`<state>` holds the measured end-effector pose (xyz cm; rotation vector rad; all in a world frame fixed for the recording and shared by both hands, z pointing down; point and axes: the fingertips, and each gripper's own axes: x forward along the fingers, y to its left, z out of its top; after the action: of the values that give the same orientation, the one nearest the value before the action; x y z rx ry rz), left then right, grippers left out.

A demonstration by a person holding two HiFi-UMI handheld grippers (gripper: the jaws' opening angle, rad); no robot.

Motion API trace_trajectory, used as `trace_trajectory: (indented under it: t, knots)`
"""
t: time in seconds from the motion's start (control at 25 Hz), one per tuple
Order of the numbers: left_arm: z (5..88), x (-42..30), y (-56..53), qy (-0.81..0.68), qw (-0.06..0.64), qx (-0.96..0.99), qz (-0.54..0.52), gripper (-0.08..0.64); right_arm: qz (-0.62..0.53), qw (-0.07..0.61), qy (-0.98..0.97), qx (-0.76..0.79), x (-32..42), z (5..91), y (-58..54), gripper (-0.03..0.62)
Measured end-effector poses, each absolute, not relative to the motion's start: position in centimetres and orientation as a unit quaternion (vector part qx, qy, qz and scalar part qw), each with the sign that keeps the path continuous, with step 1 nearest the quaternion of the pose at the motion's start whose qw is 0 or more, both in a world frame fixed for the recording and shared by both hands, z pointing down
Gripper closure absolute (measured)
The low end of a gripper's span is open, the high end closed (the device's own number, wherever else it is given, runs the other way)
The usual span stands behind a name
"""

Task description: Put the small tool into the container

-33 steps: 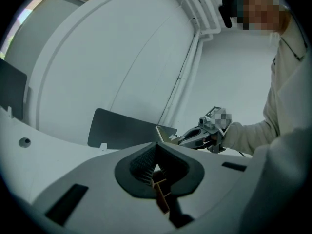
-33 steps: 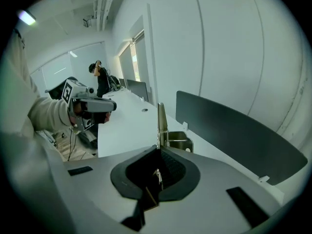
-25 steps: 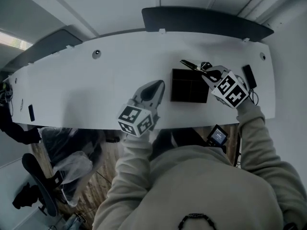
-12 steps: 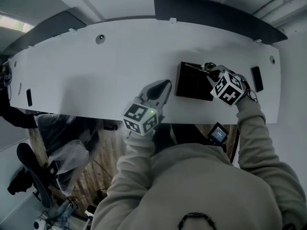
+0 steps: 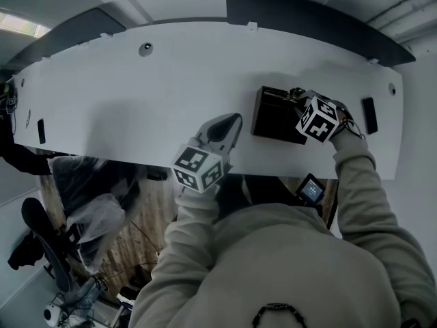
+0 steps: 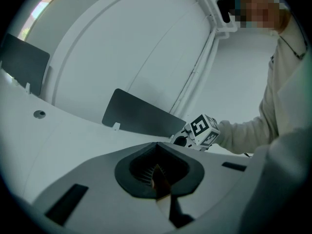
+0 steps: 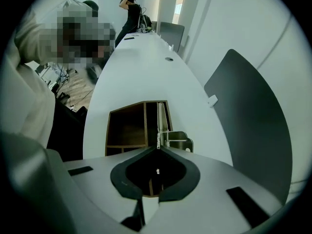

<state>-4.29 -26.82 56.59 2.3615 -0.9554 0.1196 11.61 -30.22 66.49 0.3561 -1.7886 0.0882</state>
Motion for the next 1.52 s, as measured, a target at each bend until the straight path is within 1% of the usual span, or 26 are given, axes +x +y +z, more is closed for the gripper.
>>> trace_trajectory:
  t: [0.32, 1.52]
  knots:
    - [57.4, -5.1, -26.5, -0.366, 0.295, 0.881, 0.055, 0.563, 0.053, 0.620, -0.769, 0.145, 11.6, 68.8, -29.9, 0.571]
    - [58.1, -7.2, -25.3, -0.378, 0.299, 0.874, 0.067, 0.563, 0.066, 0.613, -0.775, 0.138, 11.0, 68.7, -29.9, 0.569]
